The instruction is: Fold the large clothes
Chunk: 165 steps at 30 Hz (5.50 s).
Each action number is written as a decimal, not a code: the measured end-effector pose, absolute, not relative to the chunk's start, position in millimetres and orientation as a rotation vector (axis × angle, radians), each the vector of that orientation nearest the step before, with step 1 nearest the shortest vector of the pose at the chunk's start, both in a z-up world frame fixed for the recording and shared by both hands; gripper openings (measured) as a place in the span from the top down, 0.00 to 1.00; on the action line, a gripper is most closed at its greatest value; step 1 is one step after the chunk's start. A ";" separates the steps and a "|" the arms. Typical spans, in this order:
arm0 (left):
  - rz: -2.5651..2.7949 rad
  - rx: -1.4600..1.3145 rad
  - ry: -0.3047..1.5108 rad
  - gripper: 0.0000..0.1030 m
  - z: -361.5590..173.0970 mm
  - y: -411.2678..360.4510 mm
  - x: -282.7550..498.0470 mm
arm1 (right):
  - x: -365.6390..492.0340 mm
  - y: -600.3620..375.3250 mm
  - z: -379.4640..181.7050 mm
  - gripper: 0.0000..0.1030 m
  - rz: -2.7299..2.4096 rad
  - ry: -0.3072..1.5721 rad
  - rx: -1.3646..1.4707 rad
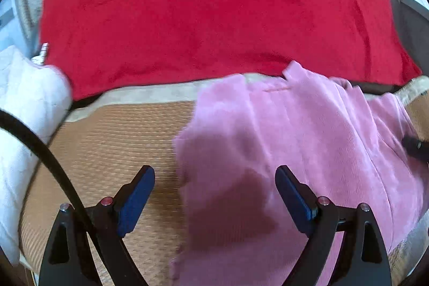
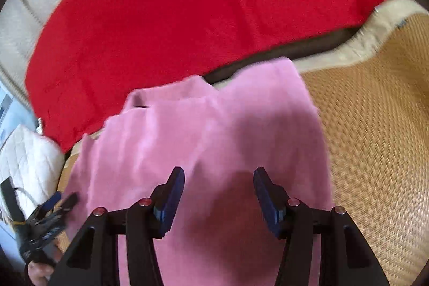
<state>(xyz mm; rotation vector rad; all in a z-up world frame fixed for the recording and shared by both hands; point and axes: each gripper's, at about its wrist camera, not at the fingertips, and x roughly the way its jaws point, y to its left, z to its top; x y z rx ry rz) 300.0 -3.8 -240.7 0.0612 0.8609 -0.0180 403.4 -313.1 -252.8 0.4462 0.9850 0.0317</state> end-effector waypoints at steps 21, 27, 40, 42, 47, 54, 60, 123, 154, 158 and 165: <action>0.032 0.189 0.923 0.11 -252.0 -15.9 237.7 | 335.9 -297.5 -233.6 0.34 0.058 0.955 0.323; -0.011 -0.076 0.956 0.11 -248.6 23.1 231.7 | 332.7 -327.0 -242.6 0.35 0.013 0.999 0.401; 0.022 -0.296 0.951 0.11 -254.6 63.5 210.8 | 330.6 -277.6 -219.0 0.44 0.222 0.882 0.397; 0.002 -0.337 0.968 0.11 -258.5 64.2 207.9 | 331.8 -260.1 -216.2 0.48 0.264 0.871 0.389; -0.095 -0.471 0.986 0.12 -269.3 60.7 203.4 | 340.7 -223.2 -217.4 0.59 0.323 0.869 0.372; -0.162 -0.577 0.992 0.12 -288.4 47.9 218.5 | 370.4 -215.3 -252.7 0.63 0.302 0.962 0.393; -0.240 -0.761 0.872 0.10 -288.1 54.6 230.9 | 376.5 -221.5 -263.1 0.63 0.335 1.008 0.434; -0.797 0.118 0.531 0.78 -146.6 -198.7 218.5 | 417.2 -332.0 -164.4 0.85 0.396 0.836 0.539; -0.651 -0.005 0.834 0.20 -187.4 -146.0 260.8 | 310.8 -376.2 -175.3 0.75 0.337 0.960 0.377; -0.641 0.067 0.871 0.18 -208.3 -160.2 253.4 | 293.8 -378.6 -231.6 0.77 0.191 1.160 0.245; -0.614 0.058 0.900 0.16 -225.0 -163.6 264.0 | 297.4 -402.1 -226.2 0.75 0.202 1.182 0.337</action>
